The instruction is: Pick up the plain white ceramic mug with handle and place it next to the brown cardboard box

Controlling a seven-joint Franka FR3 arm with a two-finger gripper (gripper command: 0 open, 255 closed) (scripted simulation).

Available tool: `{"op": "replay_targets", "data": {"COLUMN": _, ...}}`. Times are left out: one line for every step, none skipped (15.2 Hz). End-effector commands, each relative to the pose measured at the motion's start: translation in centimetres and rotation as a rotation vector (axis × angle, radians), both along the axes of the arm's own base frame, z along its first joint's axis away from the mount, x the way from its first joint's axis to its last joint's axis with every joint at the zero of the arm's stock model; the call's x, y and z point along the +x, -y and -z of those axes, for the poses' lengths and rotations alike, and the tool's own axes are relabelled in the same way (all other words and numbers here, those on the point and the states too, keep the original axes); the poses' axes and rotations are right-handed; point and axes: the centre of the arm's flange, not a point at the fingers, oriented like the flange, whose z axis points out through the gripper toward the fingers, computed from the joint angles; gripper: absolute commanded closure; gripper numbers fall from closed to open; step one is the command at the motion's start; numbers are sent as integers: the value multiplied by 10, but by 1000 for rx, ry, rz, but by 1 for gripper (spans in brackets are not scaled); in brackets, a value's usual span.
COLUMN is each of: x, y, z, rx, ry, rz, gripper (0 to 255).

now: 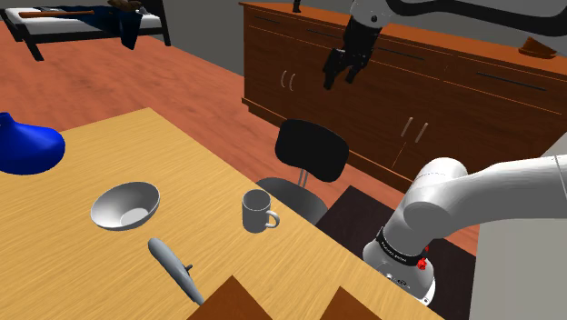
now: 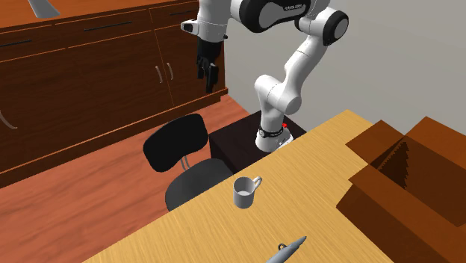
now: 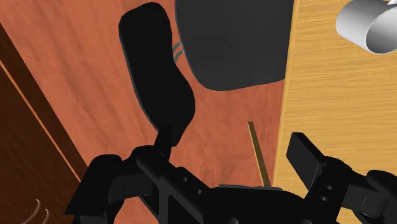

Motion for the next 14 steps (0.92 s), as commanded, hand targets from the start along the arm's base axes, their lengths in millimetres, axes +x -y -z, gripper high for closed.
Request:
{"op": "replay_targets", "data": {"x": 0, "y": 0, "z": 0, "rx": 0, "ry": 0, "rz": 0, "gripper": 0}}
{"op": "replay_targets", "data": {"x": 1, "y": -11, "z": 8, "rx": 1, "ry": -4, "rz": 8, "gripper": 0}}
{"op": "replay_targets", "data": {"x": 2, "y": -21, "z": 16, "rx": 2, "ry": -8, "rz": 17, "gripper": 0}}
{"op": "replay_targets", "data": {"x": 3, "y": -32, "z": 23, "rx": 2, "ry": -12, "rz": 25, "gripper": 0}}
{"op": "replay_targets", "data": {"x": 4, "y": -43, "z": 31, "rx": 3, "ry": -16, "rz": 33, "gripper": 0}}
{"op": "replay_targets", "data": {"x": 5, "y": -54, "z": 39, "rx": 4, "ry": -20, "rz": 41, "gripper": 0}}
{"op": "replay_targets", "data": {"x": 7, "y": -64, "z": 47, "rx": 5, "ry": -23, "rz": 50, "gripper": 0}}
{"op": "replay_targets", "data": {"x": 8, "y": -75, "z": 54, "rx": 6, "ry": -27, "rz": 58, "gripper": 0}}
{"op": "replay_targets", "data": {"x": 9, "y": -86, "z": 62, "rx": 6, "ry": -31, "rz": 66, "gripper": 0}}
{"op": "replay_targets", "data": {"x": 11, "y": -96, "z": 70, "rx": 7, "ry": -35, "rz": 74, "gripper": 0}}
{"op": "replay_targets", "data": {"x": 12, "y": -107, "z": 78, "rx": 8, "ry": -39, "rz": 83, "gripper": 0}}
{"op": "replay_targets", "data": {"x": 14, "y": -118, "z": 85, "rx": 9, "ry": -43, "rz": 91, "gripper": 0}}
{"op": "replay_targets", "data": {"x": 15, "y": -128, "z": 93, "rx": 10, "ry": -47, "rz": 99, "gripper": 0}}
{"op": "replay_targets", "data": {"x": 17, "y": -139, "z": 101, "rx": 10, "ry": -51, "rz": 107, "gripper": 0}}
